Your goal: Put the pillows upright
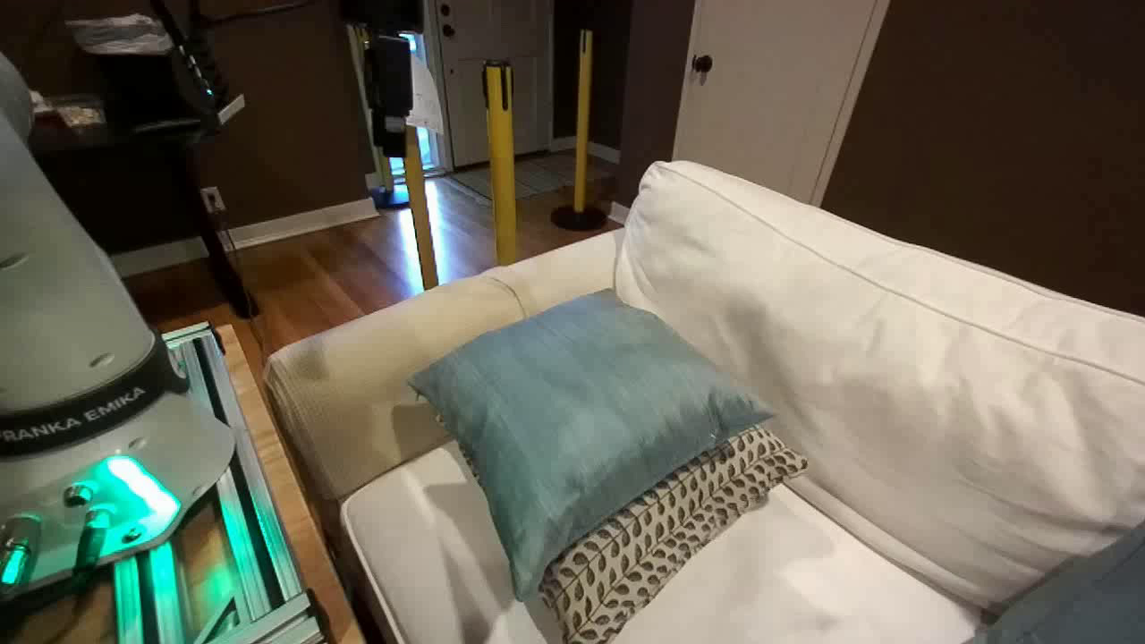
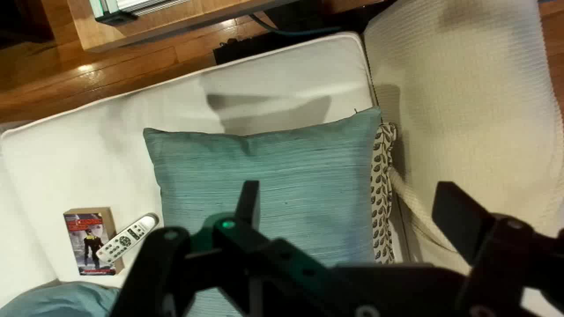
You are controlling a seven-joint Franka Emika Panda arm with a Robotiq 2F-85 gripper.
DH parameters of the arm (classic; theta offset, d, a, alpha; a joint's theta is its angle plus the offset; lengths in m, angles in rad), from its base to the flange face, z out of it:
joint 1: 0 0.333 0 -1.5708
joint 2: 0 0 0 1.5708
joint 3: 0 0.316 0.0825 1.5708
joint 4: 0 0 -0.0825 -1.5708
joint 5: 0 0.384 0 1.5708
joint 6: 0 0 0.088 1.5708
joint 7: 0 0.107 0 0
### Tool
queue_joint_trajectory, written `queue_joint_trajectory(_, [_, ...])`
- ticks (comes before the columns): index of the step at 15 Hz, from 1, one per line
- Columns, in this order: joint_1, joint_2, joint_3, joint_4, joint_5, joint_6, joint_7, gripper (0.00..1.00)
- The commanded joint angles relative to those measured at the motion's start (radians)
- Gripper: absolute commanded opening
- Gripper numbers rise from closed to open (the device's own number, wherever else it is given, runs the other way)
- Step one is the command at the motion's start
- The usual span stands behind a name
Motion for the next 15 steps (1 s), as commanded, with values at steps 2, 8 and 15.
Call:
queue_joint_trajectory(2, [0.004,0.001,-0.004,0.001,-0.002,-0.001,0.002,1.0])
queue_joint_trajectory(8, [-0.041,0.058,-0.029,0.018,-0.004,0.002,0.034,1.0])
queue_joint_trajectory(15, [-0.178,0.23,-0.156,0.047,0.004,0.239,0.071,1.0])
